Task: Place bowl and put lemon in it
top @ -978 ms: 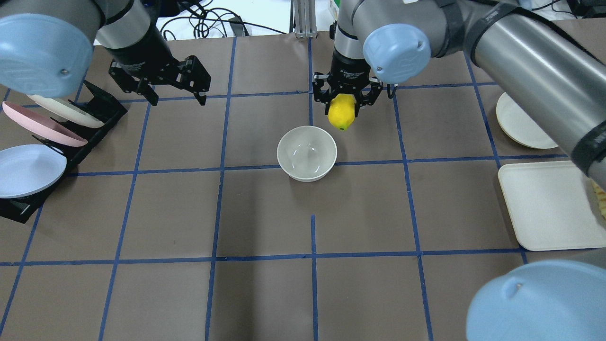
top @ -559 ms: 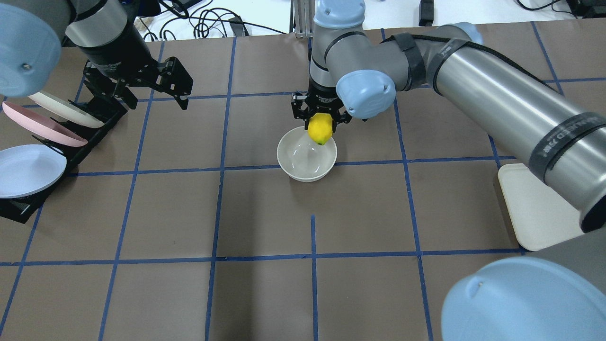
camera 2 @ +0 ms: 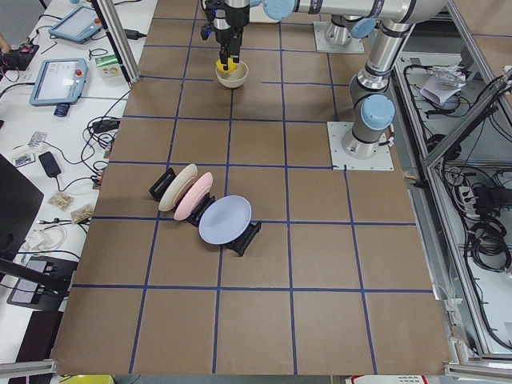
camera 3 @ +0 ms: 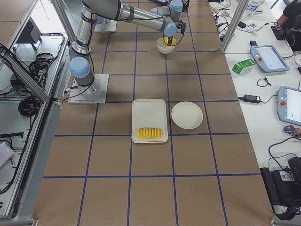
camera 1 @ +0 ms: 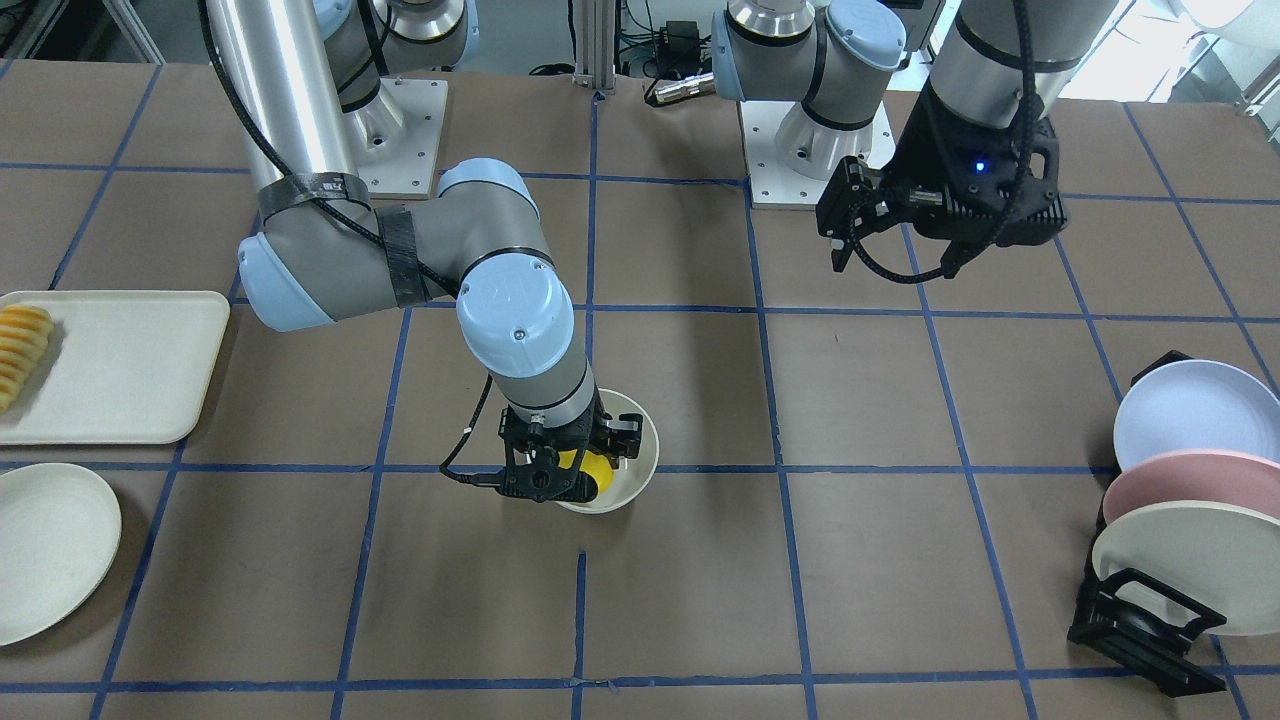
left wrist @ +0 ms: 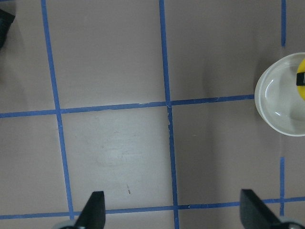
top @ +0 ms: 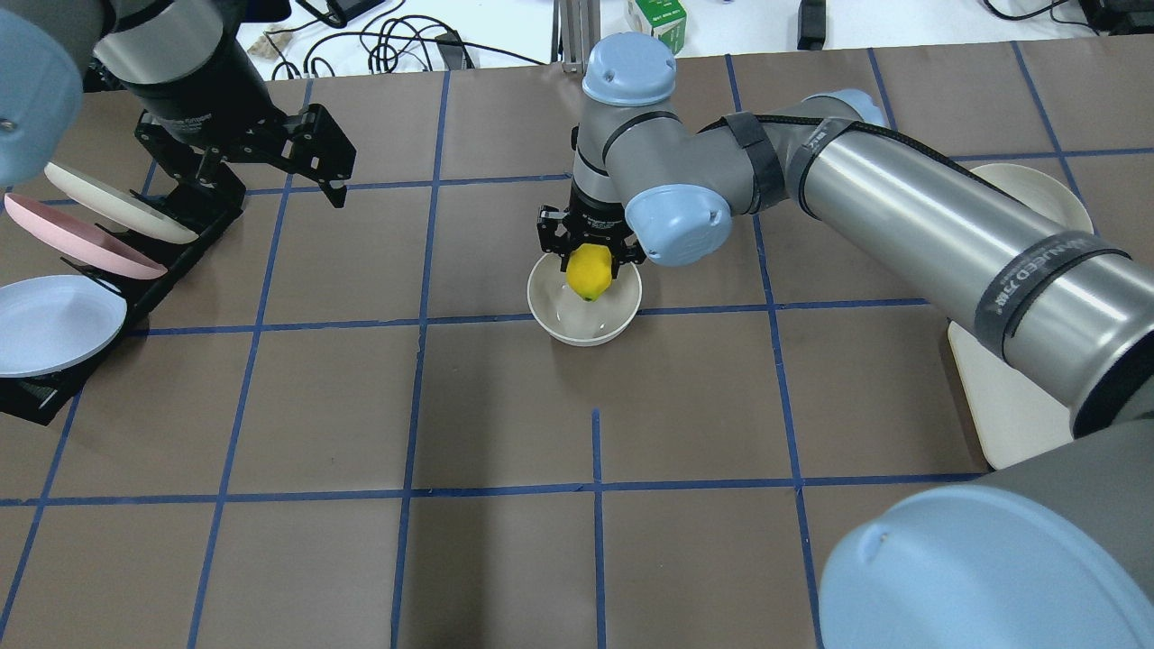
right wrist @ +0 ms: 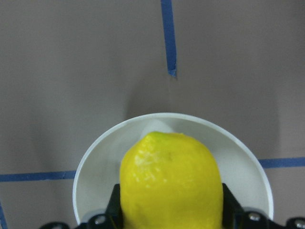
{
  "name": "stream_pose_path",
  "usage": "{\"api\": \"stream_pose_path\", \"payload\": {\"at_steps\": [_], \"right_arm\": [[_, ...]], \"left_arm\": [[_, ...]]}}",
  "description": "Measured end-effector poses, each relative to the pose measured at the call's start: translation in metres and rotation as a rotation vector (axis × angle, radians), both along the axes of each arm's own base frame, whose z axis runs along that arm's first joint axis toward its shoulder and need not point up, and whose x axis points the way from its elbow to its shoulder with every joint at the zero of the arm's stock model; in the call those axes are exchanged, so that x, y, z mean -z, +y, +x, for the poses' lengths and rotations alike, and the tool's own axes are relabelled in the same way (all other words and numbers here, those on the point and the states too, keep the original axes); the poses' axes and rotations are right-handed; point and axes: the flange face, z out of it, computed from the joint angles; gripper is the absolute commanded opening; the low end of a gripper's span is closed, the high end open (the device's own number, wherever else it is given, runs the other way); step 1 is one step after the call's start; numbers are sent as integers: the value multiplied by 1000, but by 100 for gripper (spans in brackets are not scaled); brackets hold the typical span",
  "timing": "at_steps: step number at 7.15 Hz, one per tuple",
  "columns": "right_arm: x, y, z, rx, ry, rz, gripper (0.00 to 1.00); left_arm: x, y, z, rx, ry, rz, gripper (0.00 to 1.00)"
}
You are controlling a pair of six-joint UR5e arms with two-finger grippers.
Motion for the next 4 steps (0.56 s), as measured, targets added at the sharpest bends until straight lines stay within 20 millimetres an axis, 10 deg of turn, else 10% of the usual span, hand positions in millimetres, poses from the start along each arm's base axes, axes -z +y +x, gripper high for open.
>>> {"api": "stream_pose_path", "payload": {"at_steps": [4], "right_arm": [[27,13,0,-5,13,50,21]], "left_arm": [[-4,7,-3,1,0,1,100]]}}
